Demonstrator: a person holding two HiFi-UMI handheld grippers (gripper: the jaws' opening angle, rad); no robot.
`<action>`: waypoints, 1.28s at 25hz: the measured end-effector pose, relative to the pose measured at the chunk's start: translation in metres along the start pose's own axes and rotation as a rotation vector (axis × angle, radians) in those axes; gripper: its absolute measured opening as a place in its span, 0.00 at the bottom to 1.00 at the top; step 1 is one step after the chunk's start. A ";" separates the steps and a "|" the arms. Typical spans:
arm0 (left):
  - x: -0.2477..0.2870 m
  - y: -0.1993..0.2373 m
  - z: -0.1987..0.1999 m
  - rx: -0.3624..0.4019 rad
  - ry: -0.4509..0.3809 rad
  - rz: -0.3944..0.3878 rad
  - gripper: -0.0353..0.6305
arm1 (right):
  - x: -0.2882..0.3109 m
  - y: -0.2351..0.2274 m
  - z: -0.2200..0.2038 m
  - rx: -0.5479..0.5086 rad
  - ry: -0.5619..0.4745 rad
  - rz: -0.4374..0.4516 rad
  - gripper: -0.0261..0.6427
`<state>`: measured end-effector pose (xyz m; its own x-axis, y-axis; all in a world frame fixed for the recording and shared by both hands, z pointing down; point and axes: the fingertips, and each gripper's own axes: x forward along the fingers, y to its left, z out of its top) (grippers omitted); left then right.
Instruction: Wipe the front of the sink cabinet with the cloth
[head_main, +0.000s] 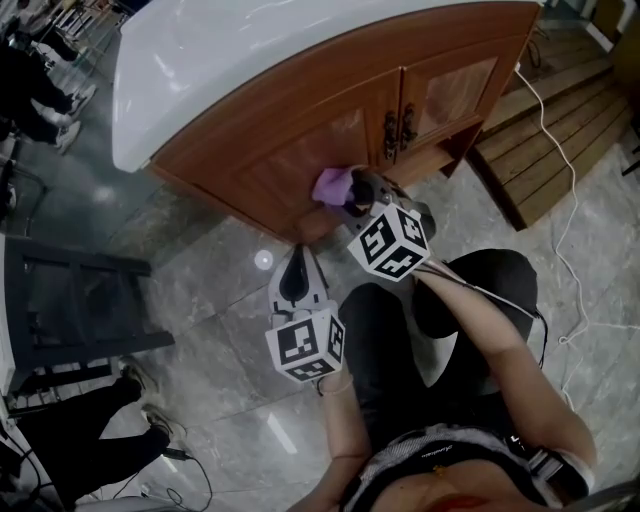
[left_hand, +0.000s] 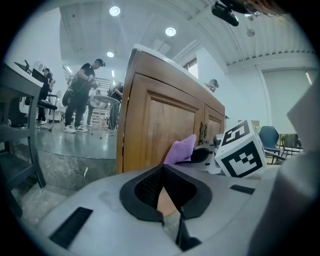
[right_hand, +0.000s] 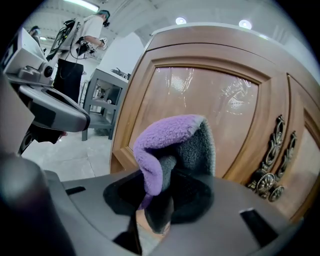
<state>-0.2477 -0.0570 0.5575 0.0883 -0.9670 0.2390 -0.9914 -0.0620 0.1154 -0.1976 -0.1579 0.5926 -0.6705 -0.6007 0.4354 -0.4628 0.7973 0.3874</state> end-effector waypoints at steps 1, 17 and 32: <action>0.001 -0.001 0.000 0.000 0.000 -0.004 0.05 | -0.001 -0.002 -0.002 0.002 0.004 -0.004 0.28; 0.018 -0.023 -0.002 -0.005 0.004 -0.082 0.05 | -0.021 -0.049 -0.042 0.042 0.100 -0.120 0.28; 0.018 -0.035 0.009 0.015 -0.015 -0.131 0.05 | -0.018 -0.053 -0.049 0.039 0.176 -0.164 0.28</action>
<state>-0.2124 -0.0740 0.5492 0.2163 -0.9538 0.2088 -0.9727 -0.1920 0.1304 -0.1325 -0.1926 0.6044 -0.4748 -0.7202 0.5058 -0.5812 0.6882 0.4343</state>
